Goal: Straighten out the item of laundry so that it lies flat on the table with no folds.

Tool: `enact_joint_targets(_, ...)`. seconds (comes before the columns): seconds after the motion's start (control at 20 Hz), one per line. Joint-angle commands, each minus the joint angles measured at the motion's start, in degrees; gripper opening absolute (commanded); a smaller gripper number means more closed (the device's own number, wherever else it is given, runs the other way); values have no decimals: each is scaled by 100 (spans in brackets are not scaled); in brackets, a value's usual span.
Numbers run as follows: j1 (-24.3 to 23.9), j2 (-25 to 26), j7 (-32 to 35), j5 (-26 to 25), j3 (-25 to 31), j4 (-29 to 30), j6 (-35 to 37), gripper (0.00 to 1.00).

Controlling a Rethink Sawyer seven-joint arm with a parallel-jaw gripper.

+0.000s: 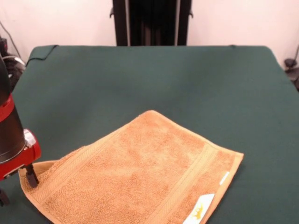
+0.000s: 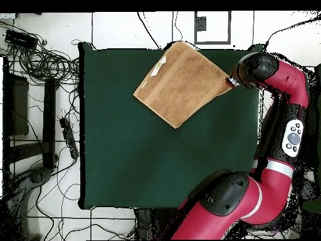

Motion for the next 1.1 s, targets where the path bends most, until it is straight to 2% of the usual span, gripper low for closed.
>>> enact_joint_targets(0.05,8,-63,1141,288,150,447,137,100)
enact_joint_targets(0.35,91,-296,1232,353,-138,820,-126,100)
enact_joint_targets(0.4,74,-458,1342,461,-248,1133,-326,100)
enact_joint_targets(0.6,135,-778,1415,678,-435,1692,-399,100)
enact_joint_targets(0.7,178,-1232,1770,799,-653,2448,-631,100)
enact_joint_targets(0.75,192,-1584,2156,885,-802,3053,-890,100)
enact_joint_targets(0.85,220,-1945,2706,1018,-963,3710,-1197,100)
enact_joint_targets(1.1,388,-2364,3673,1314,-1268,4558,-1519,100)
